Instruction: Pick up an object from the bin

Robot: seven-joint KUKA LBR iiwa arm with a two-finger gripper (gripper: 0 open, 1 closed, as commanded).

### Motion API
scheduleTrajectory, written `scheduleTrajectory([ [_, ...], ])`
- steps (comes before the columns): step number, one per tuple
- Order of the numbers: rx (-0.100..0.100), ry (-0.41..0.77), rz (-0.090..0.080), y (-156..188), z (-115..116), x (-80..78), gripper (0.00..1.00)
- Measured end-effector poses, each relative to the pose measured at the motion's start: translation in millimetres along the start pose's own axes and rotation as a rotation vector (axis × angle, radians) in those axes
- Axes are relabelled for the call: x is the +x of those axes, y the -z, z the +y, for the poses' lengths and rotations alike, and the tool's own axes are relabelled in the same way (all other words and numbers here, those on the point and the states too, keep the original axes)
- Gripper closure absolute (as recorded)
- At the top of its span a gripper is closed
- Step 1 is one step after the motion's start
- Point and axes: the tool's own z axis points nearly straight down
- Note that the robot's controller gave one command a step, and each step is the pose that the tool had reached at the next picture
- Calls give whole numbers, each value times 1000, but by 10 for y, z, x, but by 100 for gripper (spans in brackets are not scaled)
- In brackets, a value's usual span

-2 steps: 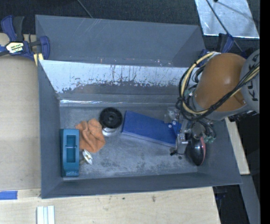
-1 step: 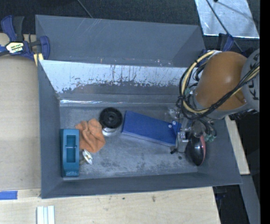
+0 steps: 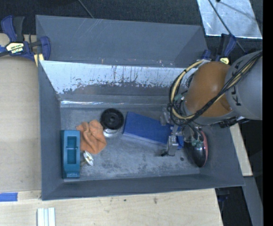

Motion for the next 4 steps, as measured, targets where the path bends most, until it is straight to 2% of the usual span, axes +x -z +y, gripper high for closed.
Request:
scheduleTrajectory([
  [1,0,-34,10,541,-48,43,0],
  [2,0,-155,3,512,56,-177,0],
  [3,2,-204,14,-109,-108,243,0],
  [4,0,-170,3,-61,251,-161,100],
])
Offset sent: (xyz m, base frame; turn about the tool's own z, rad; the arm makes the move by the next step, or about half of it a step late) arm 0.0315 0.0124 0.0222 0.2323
